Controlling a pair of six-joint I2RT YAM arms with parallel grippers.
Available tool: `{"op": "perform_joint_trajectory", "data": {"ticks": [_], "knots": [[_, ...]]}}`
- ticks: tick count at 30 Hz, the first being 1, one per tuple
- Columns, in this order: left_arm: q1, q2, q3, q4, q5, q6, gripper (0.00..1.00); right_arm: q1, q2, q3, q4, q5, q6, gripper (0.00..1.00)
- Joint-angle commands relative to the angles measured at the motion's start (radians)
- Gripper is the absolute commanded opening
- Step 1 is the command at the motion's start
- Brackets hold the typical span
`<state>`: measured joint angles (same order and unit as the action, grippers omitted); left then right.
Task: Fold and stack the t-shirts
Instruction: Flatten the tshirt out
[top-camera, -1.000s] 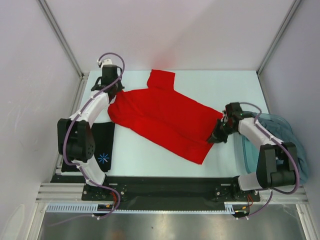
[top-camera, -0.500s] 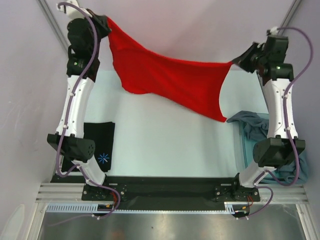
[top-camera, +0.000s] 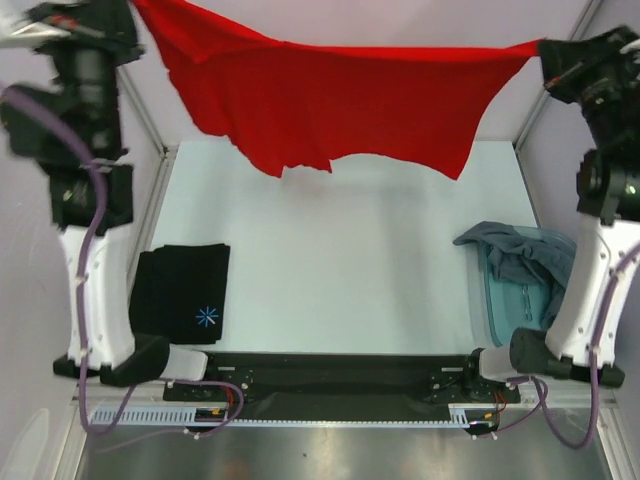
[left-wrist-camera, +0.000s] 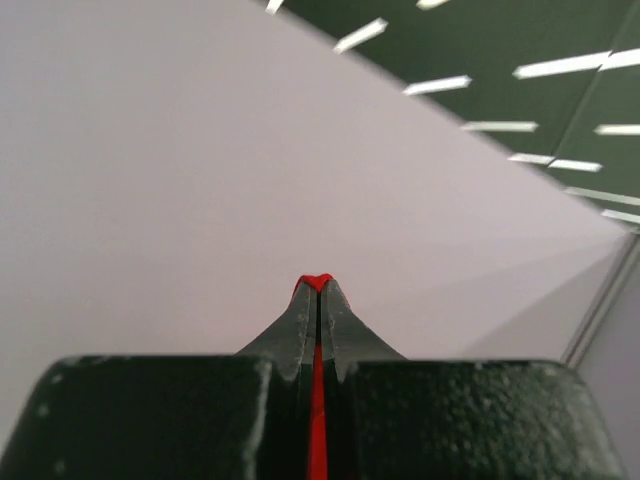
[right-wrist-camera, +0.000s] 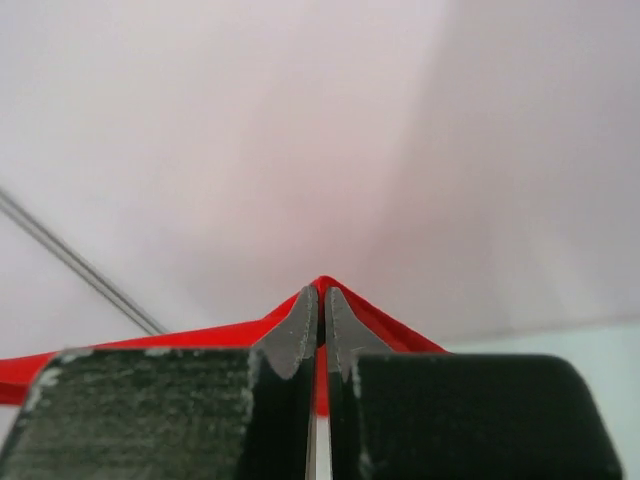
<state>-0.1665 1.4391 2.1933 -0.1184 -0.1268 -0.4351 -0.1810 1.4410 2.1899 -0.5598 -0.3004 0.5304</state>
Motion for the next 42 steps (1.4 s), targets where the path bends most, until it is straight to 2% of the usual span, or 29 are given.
{"op": "perform_joint_trajectory", "data": {"ticks": [1,7,13,16,20,24,26,27,30,33,34,37,38,39,42], "knots": [[-0.001,-0.167,0.031,0.163,-0.022,0.048,0.0,-0.011,-0.152,0.005,0.196,0.041,-0.006,0.0],[-0.001,-0.291,0.022,0.218,-0.043,0.082,0.0,-0.011,-0.26,0.021,0.259,0.078,0.014,0.0],[-0.001,-0.295,0.014,0.26,-0.062,0.119,0.0,-0.003,-0.286,0.002,0.282,0.095,0.046,0.0],[-0.001,-0.273,-0.03,0.264,-0.07,0.134,0.0,-0.005,-0.289,-0.087,0.296,0.089,0.06,0.0],[-0.001,-0.198,-0.124,0.275,-0.065,0.154,0.0,-0.005,-0.301,-0.283,0.34,0.087,0.075,0.0],[-0.001,-0.12,-0.316,0.319,-0.054,0.171,0.0,0.001,-0.3,-0.601,0.445,0.076,0.109,0.0],[-0.001,-0.086,-0.403,0.37,-0.054,0.18,0.0,0.009,-0.278,-0.704,0.512,0.053,0.109,0.0],[-0.001,-0.053,-0.493,0.387,-0.056,0.194,0.0,0.023,-0.265,-0.744,0.532,0.056,0.099,0.0],[0.004,0.012,-0.668,0.491,-0.083,0.2,0.0,0.04,-0.159,-0.855,0.606,0.05,0.053,0.0],[0.015,0.159,-0.759,0.578,-0.122,0.185,0.0,0.063,0.02,-0.914,0.754,0.05,0.034,0.0],[0.021,0.255,-0.761,0.589,-0.119,0.177,0.0,0.067,0.129,-0.894,0.777,0.046,0.025,0.0],[0.035,0.445,-0.699,0.599,-0.108,0.11,0.0,0.074,0.321,-0.791,0.807,0.023,-0.033,0.0],[0.036,0.484,-0.663,0.562,-0.077,0.099,0.0,0.072,0.443,-0.695,0.799,0.024,-0.046,0.0],[0.036,0.527,-0.588,0.544,-0.056,0.082,0.0,0.071,0.494,-0.649,0.77,0.023,-0.059,0.0],[0.032,0.621,-0.499,0.517,-0.013,0.046,0.0,0.058,0.675,-0.438,0.657,0.023,-0.098,0.0]]}}
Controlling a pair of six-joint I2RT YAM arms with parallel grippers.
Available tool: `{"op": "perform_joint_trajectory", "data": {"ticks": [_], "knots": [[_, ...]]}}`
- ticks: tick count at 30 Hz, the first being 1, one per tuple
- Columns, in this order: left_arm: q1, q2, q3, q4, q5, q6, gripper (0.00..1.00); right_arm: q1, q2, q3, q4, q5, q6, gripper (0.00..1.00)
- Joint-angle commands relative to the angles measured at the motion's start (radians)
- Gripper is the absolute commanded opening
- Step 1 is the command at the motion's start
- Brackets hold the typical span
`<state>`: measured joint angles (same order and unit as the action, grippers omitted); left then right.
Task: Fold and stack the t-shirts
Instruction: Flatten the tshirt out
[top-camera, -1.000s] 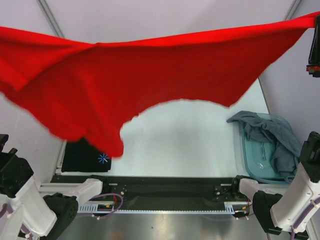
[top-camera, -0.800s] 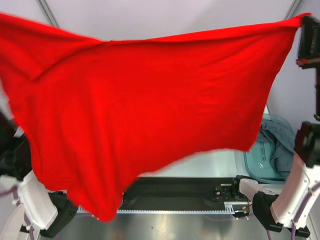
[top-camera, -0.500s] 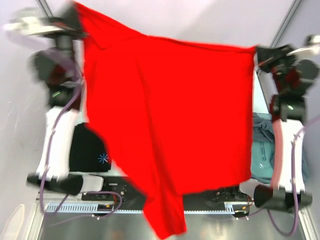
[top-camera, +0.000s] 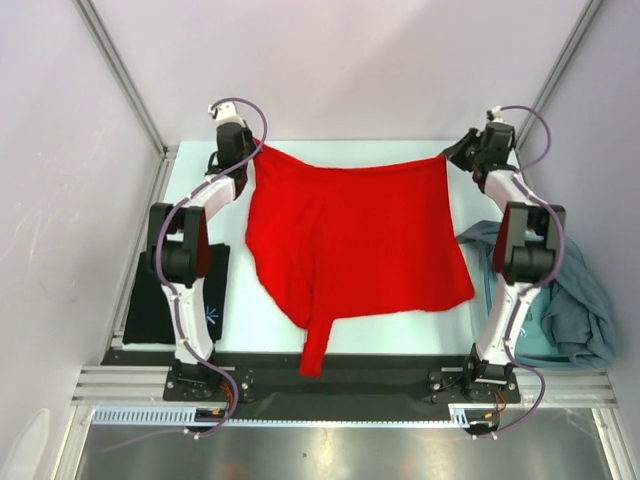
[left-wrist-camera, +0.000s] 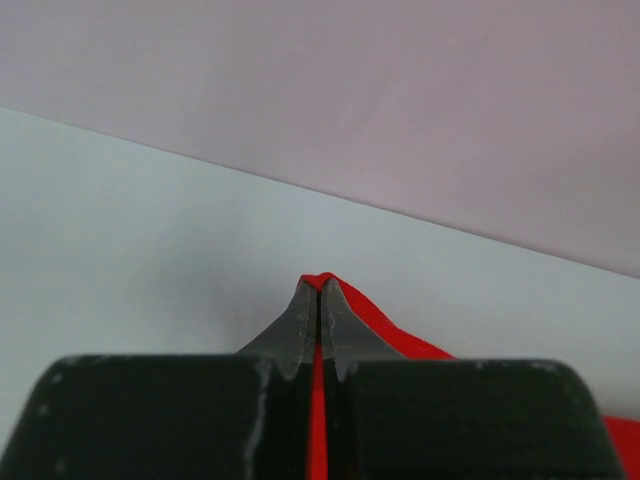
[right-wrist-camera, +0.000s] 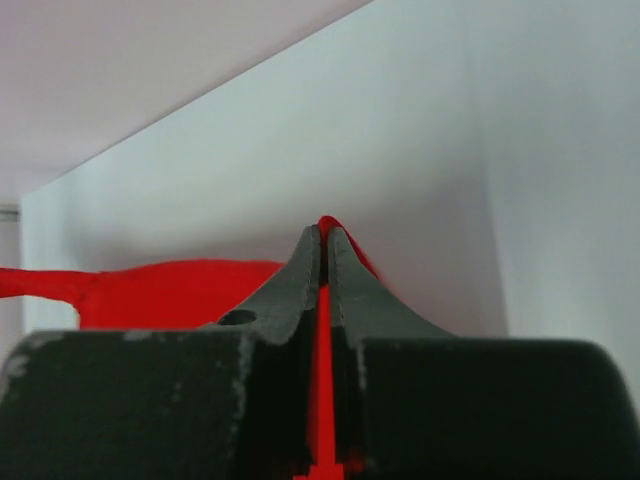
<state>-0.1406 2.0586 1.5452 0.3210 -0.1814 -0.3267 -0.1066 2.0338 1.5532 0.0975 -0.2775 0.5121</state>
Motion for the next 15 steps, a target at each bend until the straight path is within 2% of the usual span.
{"op": "perform_joint_trajectory", "data": {"ticks": [1,3,9,15], "knots": [[0.003,0.015,0.168,0.067,0.046,-0.066,0.0,-0.018,0.11,0.238,-0.028,0.0,-0.09,0.0],[0.004,0.047,0.213,0.047,0.062,-0.064,0.0,-0.022,0.156,0.289,-0.056,-0.002,-0.101,0.0],[0.004,0.068,0.337,-0.033,0.068,-0.035,0.0,-0.01,0.155,0.301,-0.062,-0.006,-0.09,0.0],[0.004,-0.031,0.449,-0.051,0.077,-0.029,0.0,0.025,0.02,0.303,-0.084,0.011,-0.109,0.0]]}}
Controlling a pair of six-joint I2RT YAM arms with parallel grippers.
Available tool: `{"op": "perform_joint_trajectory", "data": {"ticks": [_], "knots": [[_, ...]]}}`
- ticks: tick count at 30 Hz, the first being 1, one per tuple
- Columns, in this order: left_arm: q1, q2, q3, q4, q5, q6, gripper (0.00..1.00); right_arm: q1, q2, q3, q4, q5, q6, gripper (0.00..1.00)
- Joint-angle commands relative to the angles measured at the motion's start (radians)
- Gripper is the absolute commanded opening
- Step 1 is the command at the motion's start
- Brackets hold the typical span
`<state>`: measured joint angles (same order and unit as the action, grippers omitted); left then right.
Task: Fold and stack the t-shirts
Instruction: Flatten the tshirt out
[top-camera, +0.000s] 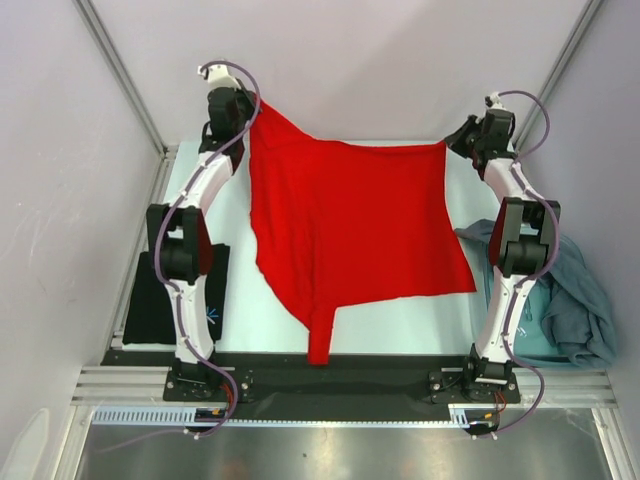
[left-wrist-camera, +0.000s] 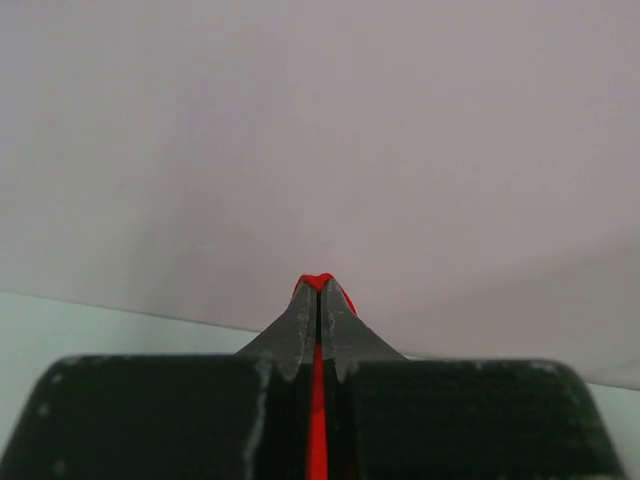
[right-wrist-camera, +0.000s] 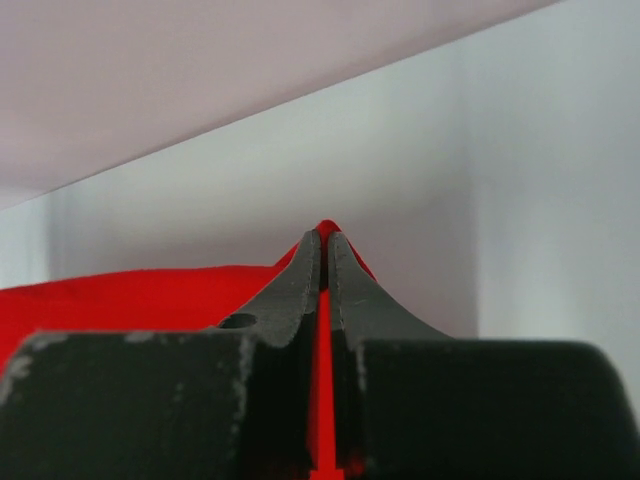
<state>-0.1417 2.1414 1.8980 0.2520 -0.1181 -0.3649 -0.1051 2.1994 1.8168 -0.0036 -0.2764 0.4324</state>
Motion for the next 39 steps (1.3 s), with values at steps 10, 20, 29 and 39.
{"op": "perform_joint_trajectory", "data": {"ticks": [10,20,29,39], "knots": [[-0.001,-0.457,0.151,0.0,0.063,0.07,0.0,0.015,-0.513,0.042,0.076,0.005,0.002,0.0],[-0.001,-0.816,0.169,-0.077,0.081,0.162,0.0,-0.034,-0.891,-0.004,0.067,-0.02,0.043,0.0],[0.001,-0.997,0.381,-0.158,0.026,0.276,0.0,-0.065,-1.145,-0.008,0.007,-0.056,0.022,0.0],[0.001,-1.02,0.15,-0.16,-0.009,0.362,0.0,0.034,-1.173,-0.141,-0.118,-0.003,-0.107,0.0]]}}
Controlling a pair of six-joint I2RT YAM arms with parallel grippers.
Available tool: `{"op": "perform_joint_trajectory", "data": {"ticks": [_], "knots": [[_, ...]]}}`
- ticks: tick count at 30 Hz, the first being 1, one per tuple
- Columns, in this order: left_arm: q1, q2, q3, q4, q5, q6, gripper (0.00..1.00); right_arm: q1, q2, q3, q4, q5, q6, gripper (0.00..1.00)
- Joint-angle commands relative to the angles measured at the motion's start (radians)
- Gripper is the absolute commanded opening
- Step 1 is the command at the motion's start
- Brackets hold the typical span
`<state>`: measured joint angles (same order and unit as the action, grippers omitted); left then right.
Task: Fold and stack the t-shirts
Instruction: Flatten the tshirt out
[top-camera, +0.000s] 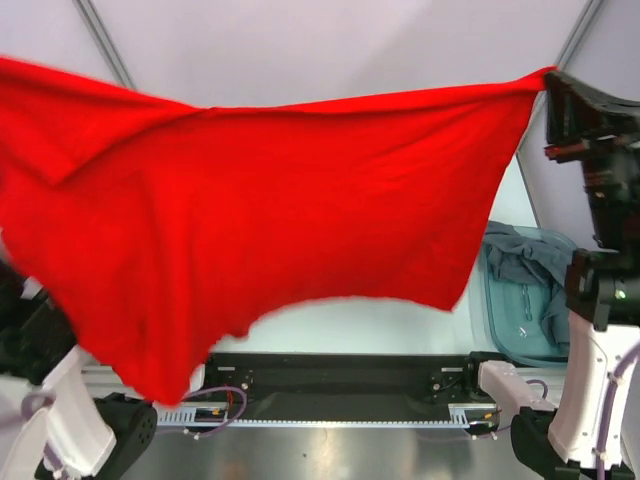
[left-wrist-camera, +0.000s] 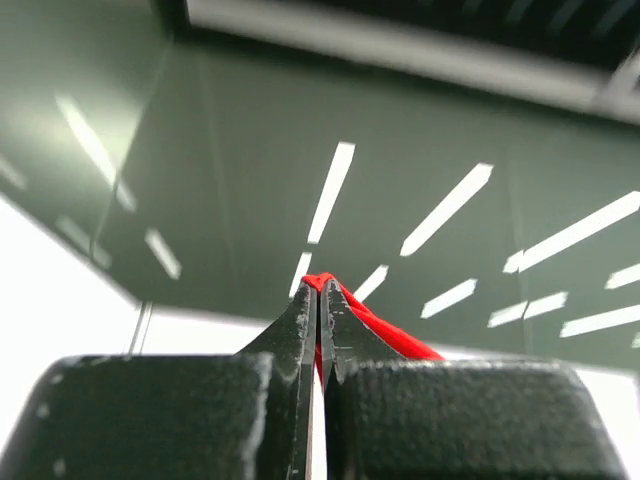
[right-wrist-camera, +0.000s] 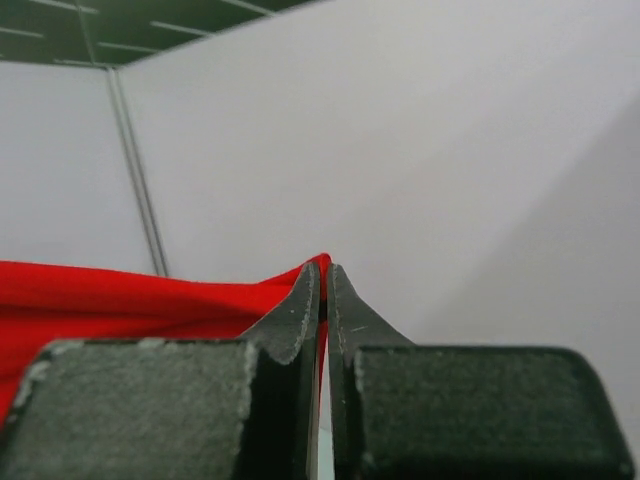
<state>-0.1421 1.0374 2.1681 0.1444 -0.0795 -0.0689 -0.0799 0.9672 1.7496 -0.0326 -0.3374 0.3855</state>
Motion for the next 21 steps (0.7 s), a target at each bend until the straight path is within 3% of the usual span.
{"op": "perform_joint_trajectory", "data": {"ticks": [1,4,5,8,11,16,17,21], "knots": [[0.001,0.096,-0.16,-0.051,-0.046,0.067,0.0,0.011,0.065,-0.131,-0.081,0.055,-0.059,0.0],[0.001,0.121,-0.383,0.013,-0.042,0.067,0.01,0.025,0.103,-0.263,-0.063,0.058,-0.079,0.0],[0.001,0.131,-0.519,0.052,-0.046,0.067,0.0,0.026,0.117,-0.289,-0.058,0.06,-0.08,0.0],[0.001,0.231,-0.699,0.155,-0.068,0.067,0.0,0.046,0.185,-0.436,0.021,0.054,-0.094,0.0],[0.001,0.413,-0.778,0.239,-0.107,0.066,0.0,0.057,0.318,-0.54,0.139,0.073,-0.112,0.0],[0.022,0.787,-0.665,0.29,-0.131,0.002,0.01,0.042,0.656,-0.471,0.284,0.071,-0.154,0.0],[0.025,0.896,-0.598,0.285,-0.115,-0.015,0.0,0.037,0.791,-0.422,0.271,0.063,-0.169,0.0],[0.027,1.072,-0.446,0.224,-0.069,-0.058,0.0,-0.006,1.109,-0.057,0.146,0.017,-0.168,0.0]]}}
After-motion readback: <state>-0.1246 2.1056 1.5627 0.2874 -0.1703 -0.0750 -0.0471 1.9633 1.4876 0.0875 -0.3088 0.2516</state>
